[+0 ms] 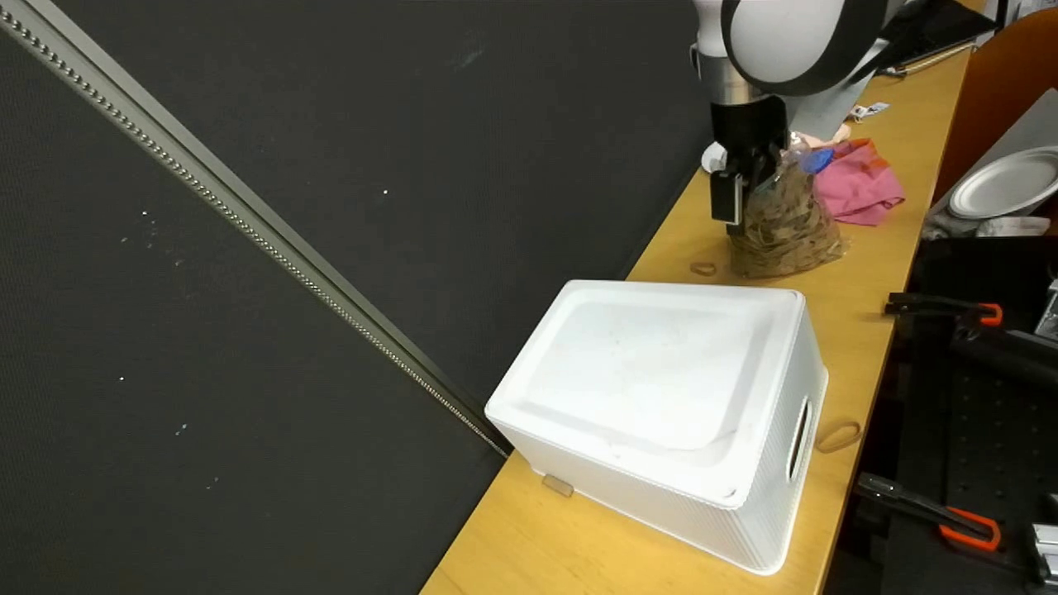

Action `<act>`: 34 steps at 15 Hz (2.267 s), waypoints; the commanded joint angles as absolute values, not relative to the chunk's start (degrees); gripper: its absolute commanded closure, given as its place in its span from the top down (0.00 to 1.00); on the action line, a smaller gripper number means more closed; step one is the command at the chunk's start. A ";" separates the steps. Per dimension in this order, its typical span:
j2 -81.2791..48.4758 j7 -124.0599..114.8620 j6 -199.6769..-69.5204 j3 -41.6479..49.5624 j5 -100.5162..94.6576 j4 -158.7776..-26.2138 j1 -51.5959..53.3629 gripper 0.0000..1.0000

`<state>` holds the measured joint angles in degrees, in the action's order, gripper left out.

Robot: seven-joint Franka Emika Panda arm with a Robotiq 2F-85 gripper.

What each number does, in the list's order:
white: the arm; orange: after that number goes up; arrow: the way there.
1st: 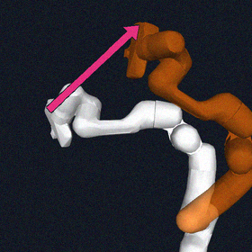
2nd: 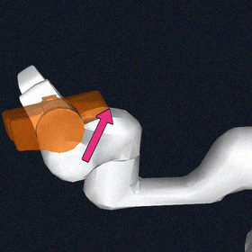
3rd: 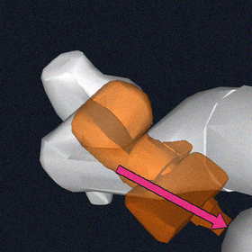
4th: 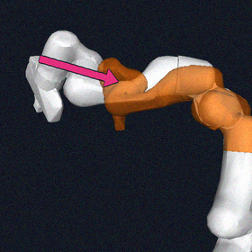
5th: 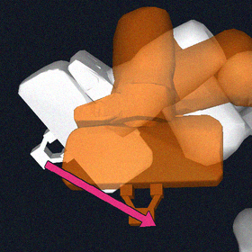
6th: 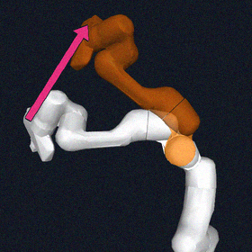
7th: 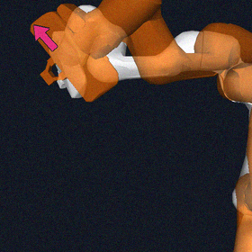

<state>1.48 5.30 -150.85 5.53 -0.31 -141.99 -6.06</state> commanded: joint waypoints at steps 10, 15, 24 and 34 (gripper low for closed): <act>2.50 11.06 -155.15 8.45 1.17 -146.32 -8.17 0.49; 3.11 10.85 -156.07 8.55 1.00 -147.16 -8.27 0.12; 3.01 9.90 -155.84 8.49 0.64 -145.73 -8.05 0.00; 1.15 8.34 -155.02 5.85 1.03 -140.42 -5.21 0.00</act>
